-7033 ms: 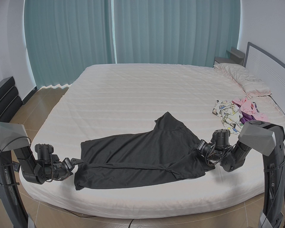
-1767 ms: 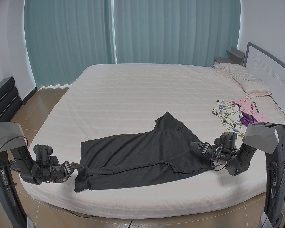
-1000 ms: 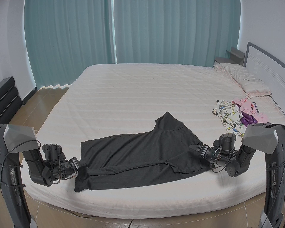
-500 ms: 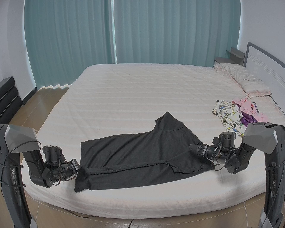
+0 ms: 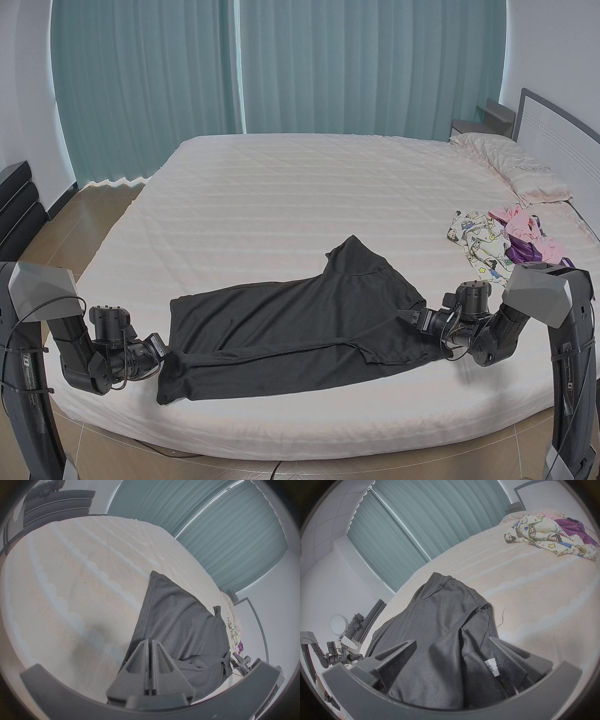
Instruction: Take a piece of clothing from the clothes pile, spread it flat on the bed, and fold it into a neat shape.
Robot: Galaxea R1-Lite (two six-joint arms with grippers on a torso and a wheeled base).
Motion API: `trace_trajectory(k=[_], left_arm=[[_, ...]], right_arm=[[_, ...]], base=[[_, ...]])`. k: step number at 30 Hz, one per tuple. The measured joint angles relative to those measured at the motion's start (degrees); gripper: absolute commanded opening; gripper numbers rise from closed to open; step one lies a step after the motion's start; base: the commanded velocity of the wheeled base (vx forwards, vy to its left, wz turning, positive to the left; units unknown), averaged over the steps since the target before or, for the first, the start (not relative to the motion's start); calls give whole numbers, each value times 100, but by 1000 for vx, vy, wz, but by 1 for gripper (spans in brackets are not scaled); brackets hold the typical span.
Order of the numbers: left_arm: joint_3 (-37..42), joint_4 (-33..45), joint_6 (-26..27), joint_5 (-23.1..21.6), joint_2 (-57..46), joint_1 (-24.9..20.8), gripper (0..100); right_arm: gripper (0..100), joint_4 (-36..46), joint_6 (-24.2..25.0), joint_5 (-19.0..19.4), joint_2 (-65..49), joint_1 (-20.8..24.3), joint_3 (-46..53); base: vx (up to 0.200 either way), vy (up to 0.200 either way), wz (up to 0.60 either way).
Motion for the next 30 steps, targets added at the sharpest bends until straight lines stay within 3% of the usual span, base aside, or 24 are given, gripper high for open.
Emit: trace_trajectory(k=[29,30], left_arm=[[-88,2,9,13,135,78,0],[-88,2,9,11,139,77,100]], right_arm=[[0,-112,15,-219,32,-30,-324],[0,-106,11,-219,34,-28,-319]], base=[[0,0,0],[0,0,0]])
